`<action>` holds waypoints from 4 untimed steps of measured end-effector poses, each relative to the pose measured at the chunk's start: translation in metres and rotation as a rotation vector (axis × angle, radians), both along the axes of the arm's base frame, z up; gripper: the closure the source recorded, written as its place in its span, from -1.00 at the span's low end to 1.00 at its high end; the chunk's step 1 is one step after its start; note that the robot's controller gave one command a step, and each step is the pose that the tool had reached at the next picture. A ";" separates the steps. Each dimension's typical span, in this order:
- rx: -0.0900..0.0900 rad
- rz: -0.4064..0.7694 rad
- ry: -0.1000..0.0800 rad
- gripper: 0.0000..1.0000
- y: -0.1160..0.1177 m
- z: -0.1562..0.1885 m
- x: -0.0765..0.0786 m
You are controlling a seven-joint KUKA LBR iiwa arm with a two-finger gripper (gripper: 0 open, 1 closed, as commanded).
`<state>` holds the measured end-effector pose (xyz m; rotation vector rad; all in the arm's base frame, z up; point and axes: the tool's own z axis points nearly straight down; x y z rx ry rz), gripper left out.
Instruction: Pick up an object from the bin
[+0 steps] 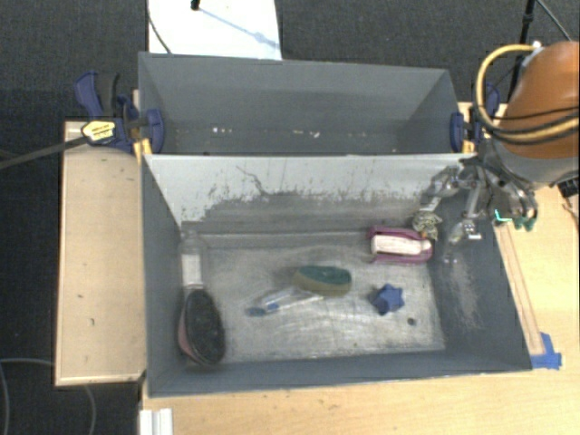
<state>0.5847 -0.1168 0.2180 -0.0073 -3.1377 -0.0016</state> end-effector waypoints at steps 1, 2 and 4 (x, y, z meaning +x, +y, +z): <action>0.002 0.226 0.000 -1.00 0.031 -0.118 -0.029; -0.008 0.224 -0.048 -1.00 0.039 -0.134 -0.083; -0.003 0.232 -0.013 1.00 0.039 -0.011 -0.084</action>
Offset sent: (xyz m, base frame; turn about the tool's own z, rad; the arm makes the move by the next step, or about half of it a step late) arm -0.0272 0.0297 -0.1147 -0.2265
